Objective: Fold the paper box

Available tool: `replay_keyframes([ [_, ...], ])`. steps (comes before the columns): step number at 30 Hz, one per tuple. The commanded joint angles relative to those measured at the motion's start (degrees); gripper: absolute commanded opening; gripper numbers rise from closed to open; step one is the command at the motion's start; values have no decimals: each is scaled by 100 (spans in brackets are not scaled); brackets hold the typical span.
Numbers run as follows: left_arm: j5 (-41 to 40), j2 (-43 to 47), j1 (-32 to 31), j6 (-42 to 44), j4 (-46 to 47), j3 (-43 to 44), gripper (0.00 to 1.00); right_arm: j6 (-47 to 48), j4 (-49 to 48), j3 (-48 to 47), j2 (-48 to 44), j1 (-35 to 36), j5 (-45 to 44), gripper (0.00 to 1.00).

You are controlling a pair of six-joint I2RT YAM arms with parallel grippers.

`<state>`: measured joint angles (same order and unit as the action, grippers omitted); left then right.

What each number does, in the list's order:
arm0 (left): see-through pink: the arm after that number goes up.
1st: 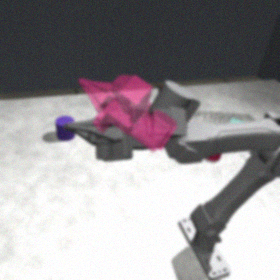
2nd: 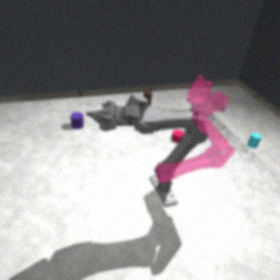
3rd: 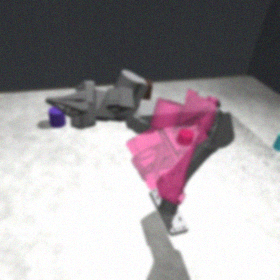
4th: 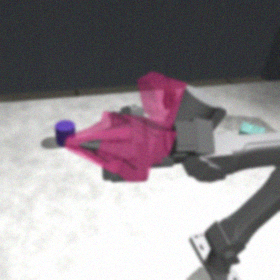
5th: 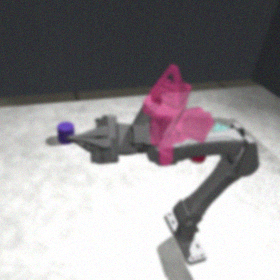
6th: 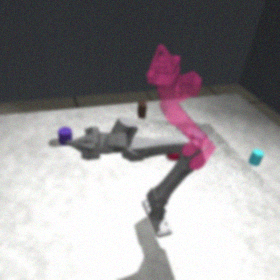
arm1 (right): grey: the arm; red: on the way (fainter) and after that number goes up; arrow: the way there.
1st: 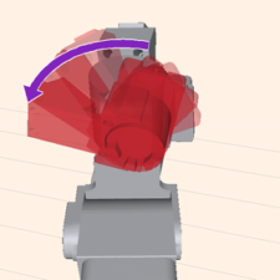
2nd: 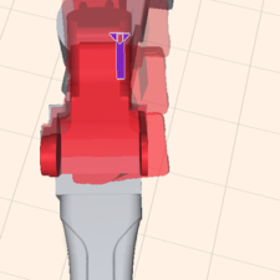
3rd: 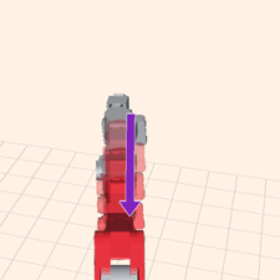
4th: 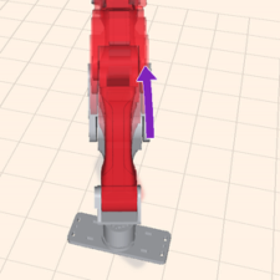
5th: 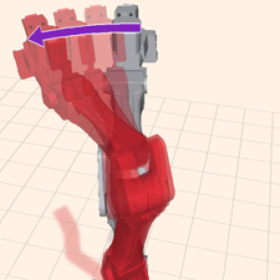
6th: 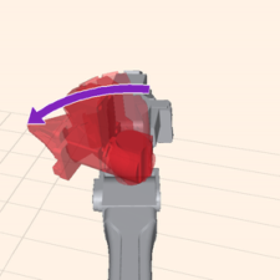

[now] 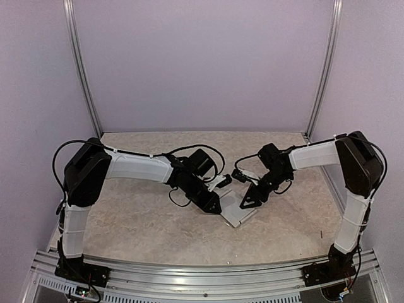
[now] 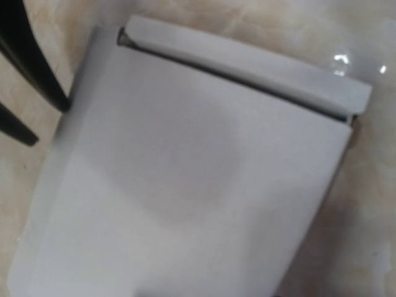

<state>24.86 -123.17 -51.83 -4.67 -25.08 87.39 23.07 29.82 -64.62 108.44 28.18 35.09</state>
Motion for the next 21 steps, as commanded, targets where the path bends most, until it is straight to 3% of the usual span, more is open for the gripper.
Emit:
replay_keyframes([
  [1, -88, -289, -41, -1, -2, 202, 17, 84, 198, 110, 445, -6, -414, 46],
  [13, -388, -523, -55, -152, 643, 113, 15, 136, 291, 130, 662, -7, -328, 45],
  [21, -454, -443, -114, -183, 563, 122, 15, 128, 297, 118, 740, -17, -362, 45],
])
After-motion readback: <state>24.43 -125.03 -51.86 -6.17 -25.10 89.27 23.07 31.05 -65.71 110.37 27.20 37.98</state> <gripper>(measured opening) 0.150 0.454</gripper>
